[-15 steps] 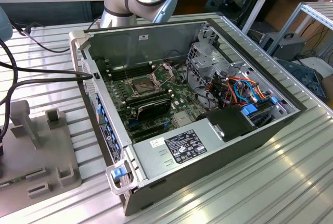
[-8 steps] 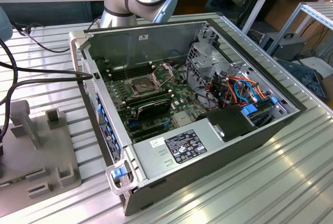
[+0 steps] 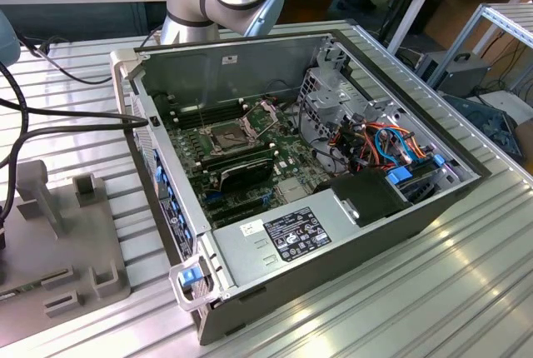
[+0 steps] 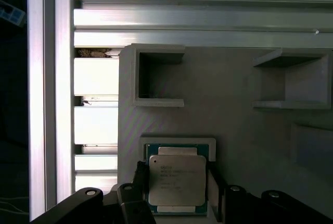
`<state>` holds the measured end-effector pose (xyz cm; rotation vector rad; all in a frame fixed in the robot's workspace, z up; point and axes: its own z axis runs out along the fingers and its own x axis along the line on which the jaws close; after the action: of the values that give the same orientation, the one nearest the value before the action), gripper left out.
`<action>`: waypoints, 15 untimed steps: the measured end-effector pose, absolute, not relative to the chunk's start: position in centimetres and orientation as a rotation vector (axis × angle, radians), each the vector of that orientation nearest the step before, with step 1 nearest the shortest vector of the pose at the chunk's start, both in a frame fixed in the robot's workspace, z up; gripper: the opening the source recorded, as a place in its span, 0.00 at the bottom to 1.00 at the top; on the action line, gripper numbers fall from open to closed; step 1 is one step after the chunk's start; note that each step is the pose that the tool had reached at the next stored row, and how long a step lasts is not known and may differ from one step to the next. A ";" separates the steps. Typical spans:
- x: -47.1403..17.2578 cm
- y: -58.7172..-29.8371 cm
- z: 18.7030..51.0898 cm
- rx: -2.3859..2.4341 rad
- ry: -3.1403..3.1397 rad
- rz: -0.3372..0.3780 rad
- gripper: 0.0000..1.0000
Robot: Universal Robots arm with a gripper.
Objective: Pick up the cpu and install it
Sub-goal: 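Pick up the cpu and move it towards the insertion slot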
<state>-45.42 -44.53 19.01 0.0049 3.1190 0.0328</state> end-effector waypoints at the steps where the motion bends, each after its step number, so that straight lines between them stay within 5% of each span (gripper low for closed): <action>1: -45.4 -44.5 19.0 0.005 3.119 0.033 0.55; 15: -45.4 -44.5 19.0 0.005 3.119 0.033 0.55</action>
<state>-45.42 -44.53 18.99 0.0048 3.1190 0.0329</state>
